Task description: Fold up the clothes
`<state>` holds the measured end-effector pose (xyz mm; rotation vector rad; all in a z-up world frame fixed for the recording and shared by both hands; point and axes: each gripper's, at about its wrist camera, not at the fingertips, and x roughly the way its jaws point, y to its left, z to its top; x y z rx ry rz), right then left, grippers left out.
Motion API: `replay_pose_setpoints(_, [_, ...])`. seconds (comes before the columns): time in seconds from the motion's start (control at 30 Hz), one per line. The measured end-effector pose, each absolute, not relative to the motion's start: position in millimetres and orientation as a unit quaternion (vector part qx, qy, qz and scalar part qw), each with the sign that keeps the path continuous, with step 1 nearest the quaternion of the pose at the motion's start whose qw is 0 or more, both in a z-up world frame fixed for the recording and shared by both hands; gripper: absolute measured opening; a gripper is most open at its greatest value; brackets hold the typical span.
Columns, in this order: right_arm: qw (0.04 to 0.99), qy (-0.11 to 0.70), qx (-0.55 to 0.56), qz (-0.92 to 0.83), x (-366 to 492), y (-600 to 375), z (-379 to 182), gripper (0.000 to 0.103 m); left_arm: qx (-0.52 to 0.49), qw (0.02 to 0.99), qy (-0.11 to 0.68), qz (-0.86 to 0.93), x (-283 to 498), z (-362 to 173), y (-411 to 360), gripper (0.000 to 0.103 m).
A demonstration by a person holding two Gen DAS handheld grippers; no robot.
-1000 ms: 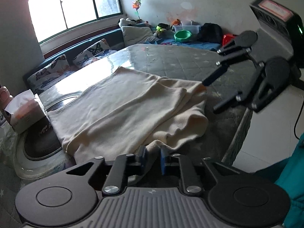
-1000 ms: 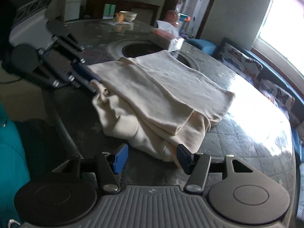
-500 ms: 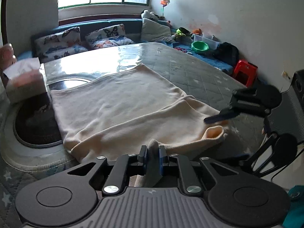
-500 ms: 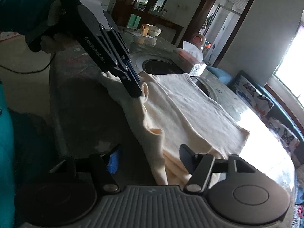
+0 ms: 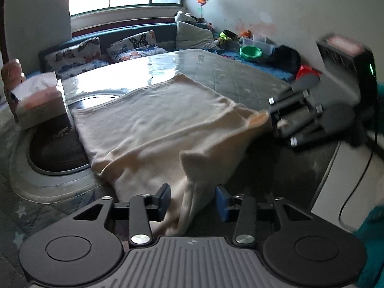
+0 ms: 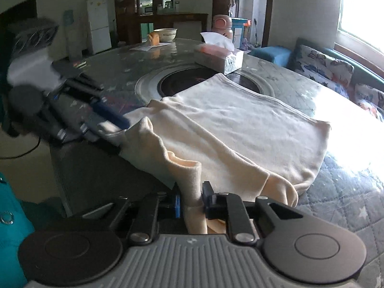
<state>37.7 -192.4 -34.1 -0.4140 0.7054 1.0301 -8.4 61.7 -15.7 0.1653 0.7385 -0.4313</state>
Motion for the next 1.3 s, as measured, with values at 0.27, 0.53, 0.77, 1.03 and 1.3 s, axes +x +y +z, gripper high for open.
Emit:
replay_pose_setpoints(0.27, [0.804, 0.325, -0.174, 0.466, 37.1, -192.1, -31.4, 0.011, 0.160, 0.905, 0.345, -0.190, -15.8, -28.6, 59.7, 0.025])
replay_pose_setpoints(0.53, [0.812, 0.298, -0.174, 0.470, 16.7, -199.1, -20.3, 0.010, 0.152, 0.906, 0.337, -0.207, -28.5, -18.5, 64.6, 0.008])
replay_pose_setpoints(0.77, [0.798, 0.299, -0.176, 0.492, -23.6, -223.0, 6.0, 0.010, 0.111, 0.902, 0.341, -0.242, -70.8, 11.2, 64.5, 0.007])
replay_pose_setpoints(1.03, [0.778, 0.321, -0.183, 0.508, -76.8, -243.8, 45.0, 0.009, 0.111, 0.903, 0.326, -0.258, -99.6, 36.6, 56.0, 0.007])
replay_pose_setpoints(1.3, [0.789, 0.315, -0.174, 0.498, -38.5, -239.3, 58.7, 0.009, 0.117, 0.910, 0.311, -0.249, -71.9, 50.3, 56.5, 0.007])
